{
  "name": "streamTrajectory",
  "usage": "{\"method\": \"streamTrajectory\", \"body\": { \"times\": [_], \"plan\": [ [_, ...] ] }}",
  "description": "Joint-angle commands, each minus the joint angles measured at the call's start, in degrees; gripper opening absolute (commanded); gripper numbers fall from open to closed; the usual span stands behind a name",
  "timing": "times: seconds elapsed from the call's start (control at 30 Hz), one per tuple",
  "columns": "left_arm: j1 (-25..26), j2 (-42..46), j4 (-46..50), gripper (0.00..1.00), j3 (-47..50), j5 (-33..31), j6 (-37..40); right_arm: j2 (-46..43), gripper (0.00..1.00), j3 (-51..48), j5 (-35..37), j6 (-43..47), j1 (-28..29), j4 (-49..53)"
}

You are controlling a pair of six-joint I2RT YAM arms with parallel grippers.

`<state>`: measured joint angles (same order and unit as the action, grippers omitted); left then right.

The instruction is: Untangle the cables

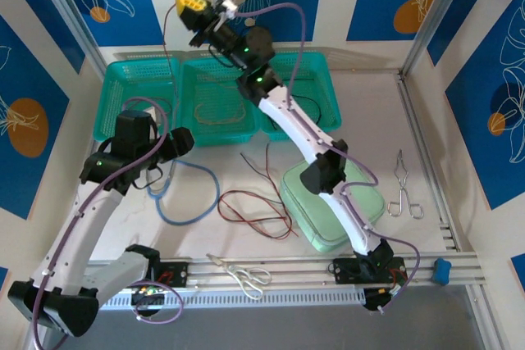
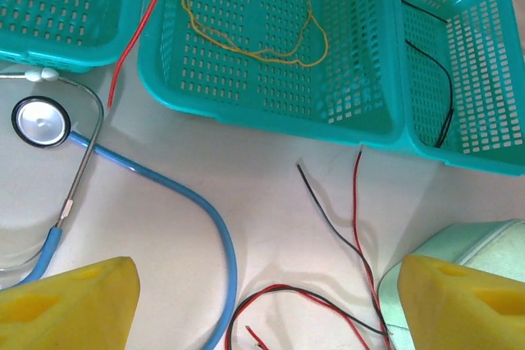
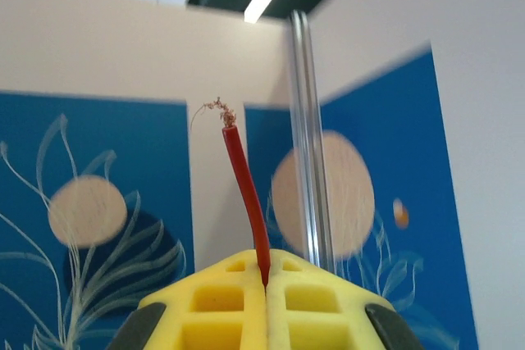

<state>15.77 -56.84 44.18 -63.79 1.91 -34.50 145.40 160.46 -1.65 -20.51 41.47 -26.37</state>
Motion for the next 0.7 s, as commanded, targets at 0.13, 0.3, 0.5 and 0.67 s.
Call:
{"method": "streamTrajectory", "body": {
  "times": [0.13,0.3,0.5,0.67],
  "plan": [
    [-1.07,-6.00,-2.75,0.75,-7.65,4.66,11.24,0.60,0.00,1.59,-1.63,-4.79,0.45,-0.23],
    [-6.13,-13.53,-9.10,0.77,-15.68,9.56,19.81,-5.30,0.00,-5.80,-5.32,-5.41,0.38,0.12],
    [-16.12,-17.18,-30.63,0.78,-10.58,22.16,17.91,-9.88,0.00,-9.02,-7.32,-6.00,0.36,2.32],
    [-16.69,-25.50,-36.02,0.67,-13.19,32.24,18.79,-11.31,0.00,-8.95,-8.88,-6.56,0.33,3.03]
  ]
}}
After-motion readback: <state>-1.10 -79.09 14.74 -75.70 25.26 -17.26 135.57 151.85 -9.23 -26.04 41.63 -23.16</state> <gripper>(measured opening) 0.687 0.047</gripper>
